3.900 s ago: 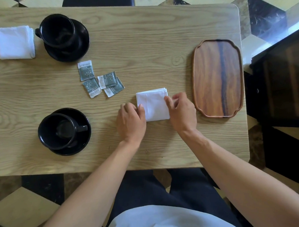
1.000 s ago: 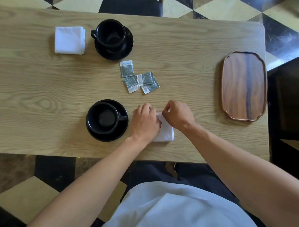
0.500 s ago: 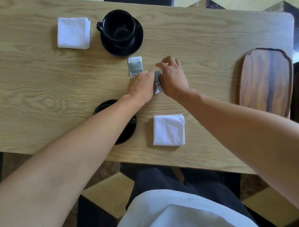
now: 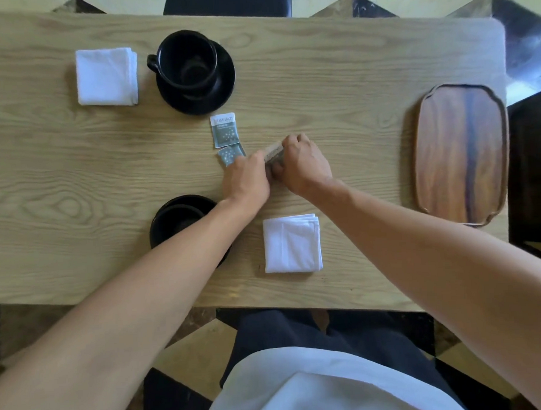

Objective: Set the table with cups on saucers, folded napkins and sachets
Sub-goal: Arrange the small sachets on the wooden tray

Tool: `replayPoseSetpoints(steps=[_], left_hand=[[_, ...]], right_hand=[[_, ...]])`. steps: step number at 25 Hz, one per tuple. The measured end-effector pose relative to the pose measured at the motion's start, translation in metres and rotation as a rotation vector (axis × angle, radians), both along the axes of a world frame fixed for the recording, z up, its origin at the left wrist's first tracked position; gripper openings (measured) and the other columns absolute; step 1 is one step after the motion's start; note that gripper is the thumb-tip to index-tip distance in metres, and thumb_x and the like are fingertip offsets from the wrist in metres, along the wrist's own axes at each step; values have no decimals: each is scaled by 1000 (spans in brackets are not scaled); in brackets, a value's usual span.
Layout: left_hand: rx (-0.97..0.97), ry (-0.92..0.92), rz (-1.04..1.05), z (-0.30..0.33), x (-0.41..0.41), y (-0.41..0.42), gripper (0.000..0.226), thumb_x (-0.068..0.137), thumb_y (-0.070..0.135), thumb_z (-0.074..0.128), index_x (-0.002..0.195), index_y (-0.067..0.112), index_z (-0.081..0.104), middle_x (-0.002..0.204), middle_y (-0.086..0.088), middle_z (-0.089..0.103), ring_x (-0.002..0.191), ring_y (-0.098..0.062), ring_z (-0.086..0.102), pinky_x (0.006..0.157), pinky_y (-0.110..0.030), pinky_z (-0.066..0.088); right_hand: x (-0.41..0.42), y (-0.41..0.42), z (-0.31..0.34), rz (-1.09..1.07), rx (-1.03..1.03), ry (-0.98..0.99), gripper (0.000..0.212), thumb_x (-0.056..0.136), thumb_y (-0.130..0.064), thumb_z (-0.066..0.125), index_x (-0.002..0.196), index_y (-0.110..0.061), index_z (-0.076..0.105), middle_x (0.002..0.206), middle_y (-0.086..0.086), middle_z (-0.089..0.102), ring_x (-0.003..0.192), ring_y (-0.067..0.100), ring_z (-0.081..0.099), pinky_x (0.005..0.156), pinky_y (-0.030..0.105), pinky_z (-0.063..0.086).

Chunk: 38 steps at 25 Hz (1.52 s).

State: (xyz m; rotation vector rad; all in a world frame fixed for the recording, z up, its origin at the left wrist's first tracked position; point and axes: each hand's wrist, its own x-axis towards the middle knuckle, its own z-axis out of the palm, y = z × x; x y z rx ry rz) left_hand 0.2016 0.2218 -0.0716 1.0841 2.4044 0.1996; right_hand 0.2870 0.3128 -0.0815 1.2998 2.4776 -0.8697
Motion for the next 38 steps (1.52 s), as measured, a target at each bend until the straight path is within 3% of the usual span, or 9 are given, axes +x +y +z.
replayPoseSetpoints(steps=[4, 7, 9, 12, 16, 20, 33, 35, 38], left_hand=[[84, -109, 334, -7, 12, 2, 15, 93, 22, 67, 103, 12, 65, 99, -5, 68, 95, -29, 61, 69, -34, 41], [130, -272, 605, -7, 19, 4, 10, 89, 23, 67, 84, 15, 69, 72, 10, 61, 78, -20, 59, 59, -26, 40], [200, -470, 772, -7, 21, 6, 21, 87, 23, 66, 72, 8, 69, 67, -1, 67, 70, -26, 63, 55, -26, 46], [346, -752, 971, -2, 20, 11, 15, 83, 13, 68, 72, 3, 68, 80, -16, 73, 78, -33, 71, 78, -49, 62], [404, -833, 939, 0, 23, 7, 21, 87, 11, 70, 68, 12, 63, 93, -26, 75, 88, -38, 74, 77, -54, 63], [417, -853, 880, 2, 32, 6, 20, 94, 11, 66, 75, 7, 62, 94, -26, 73, 82, -37, 75, 61, -43, 63], [454, -942, 700, 63, 54, 59, 9, 98, 10, 63, 90, 9, 61, 102, -18, 65, 83, -32, 71, 59, -45, 64], [483, -914, 595, 79, 55, 78, 9, 95, 5, 66, 88, 9, 63, 104, -19, 66, 90, -34, 71, 61, -43, 63], [524, -894, 479, 100, 60, 106, 14, 90, -2, 69, 88, 11, 63, 100, -14, 68, 87, -31, 72, 61, -40, 62]], right_hand=[[11, 5, -1, -142, -117, -37, 27, 86, -35, 65, 79, -10, 58, 84, 9, 64, 83, 33, 65, 62, 31, 39], [19, 4, 0, -251, -228, 67, 33, 89, -34, 63, 66, -13, 51, 69, 2, 60, 64, 22, 56, 53, 27, 37], [23, 2, 3, -361, -321, 203, 34, 88, -28, 62, 59, -17, 50, 57, -6, 54, 53, 13, 50, 45, 20, 36], [30, -1, 8, -511, -485, 358, 25, 88, -21, 62, 68, -7, 67, 61, 4, 67, 55, 12, 59, 52, 22, 43], [47, -5, 13, -566, -573, 433, 17, 90, -19, 64, 87, -10, 77, 78, 7, 77, 60, 12, 71, 52, 26, 52], [64, 0, 18, -597, -556, 422, 15, 90, -17, 62, 92, -15, 77, 80, 3, 78, 57, 9, 71, 46, 20, 47], [142, 52, 89, -560, -205, 346, 32, 96, -19, 59, 64, -20, 58, 59, -5, 61, 39, -2, 56, 34, 10, 34], [151, 68, 110, -570, -151, 348, 25, 97, -20, 57, 73, -17, 61, 70, 3, 67, 56, 11, 66, 43, 19, 45], [166, 87, 136, -579, -93, 379, 18, 98, -20, 55, 98, -10, 70, 98, 9, 73, 86, 24, 69, 75, 37, 58]])
